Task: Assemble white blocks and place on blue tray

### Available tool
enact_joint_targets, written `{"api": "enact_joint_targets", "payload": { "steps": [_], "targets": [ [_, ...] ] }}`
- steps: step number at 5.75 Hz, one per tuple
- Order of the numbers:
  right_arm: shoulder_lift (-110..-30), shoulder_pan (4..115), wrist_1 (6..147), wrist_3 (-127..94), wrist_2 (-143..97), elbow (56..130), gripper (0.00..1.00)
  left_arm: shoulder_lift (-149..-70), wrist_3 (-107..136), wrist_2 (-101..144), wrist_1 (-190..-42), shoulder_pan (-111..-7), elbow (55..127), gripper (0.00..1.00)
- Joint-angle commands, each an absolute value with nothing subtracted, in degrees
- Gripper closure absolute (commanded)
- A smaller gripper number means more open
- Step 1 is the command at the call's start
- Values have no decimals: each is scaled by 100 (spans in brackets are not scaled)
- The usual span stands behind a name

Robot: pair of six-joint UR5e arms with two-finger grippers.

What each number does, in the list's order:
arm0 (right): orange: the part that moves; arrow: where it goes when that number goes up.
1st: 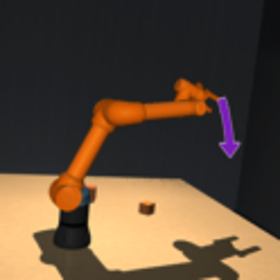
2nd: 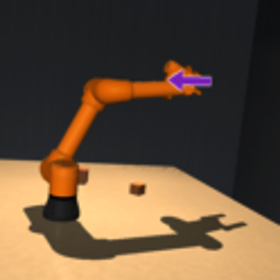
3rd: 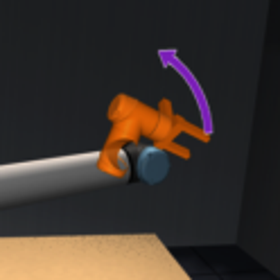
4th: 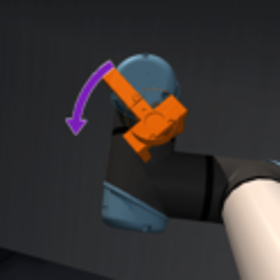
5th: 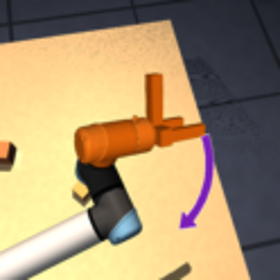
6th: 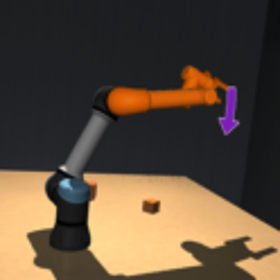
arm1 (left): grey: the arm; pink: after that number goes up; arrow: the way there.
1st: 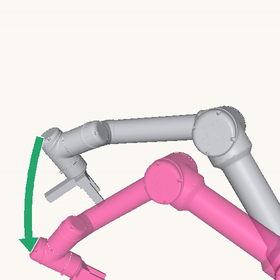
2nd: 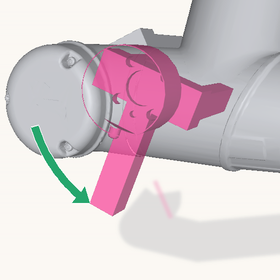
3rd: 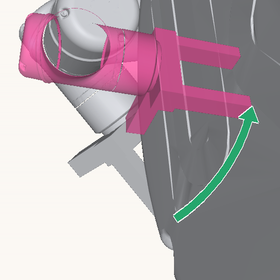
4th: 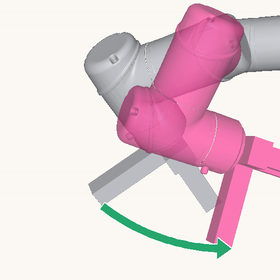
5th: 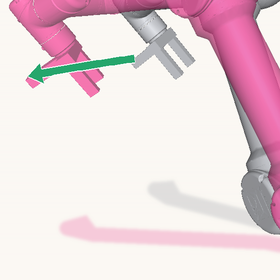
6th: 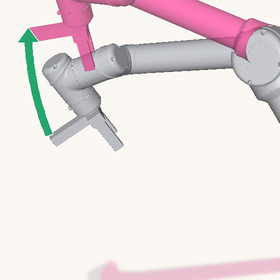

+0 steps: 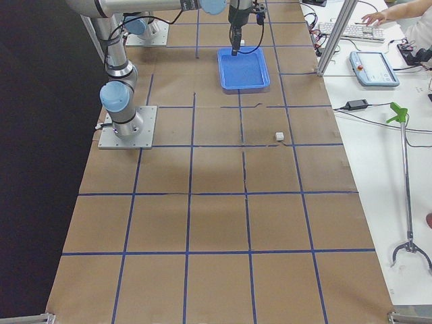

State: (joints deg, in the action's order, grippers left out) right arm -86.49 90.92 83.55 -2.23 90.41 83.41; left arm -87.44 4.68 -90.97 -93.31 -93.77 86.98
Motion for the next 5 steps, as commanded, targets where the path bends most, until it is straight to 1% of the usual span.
{"api": "enact_joint_targets", "payload": {
  "steps": [1,5],
  "targets": [
    [-8640,9097,8358,-228,9044,8358,0,-8736,475,-9097,-9334,-9378,8701,0],
    [-8648,9088,8367,-211,9044,8367,0,-8788,440,-9131,-9334,-9160,8727,0]
  ]
}}
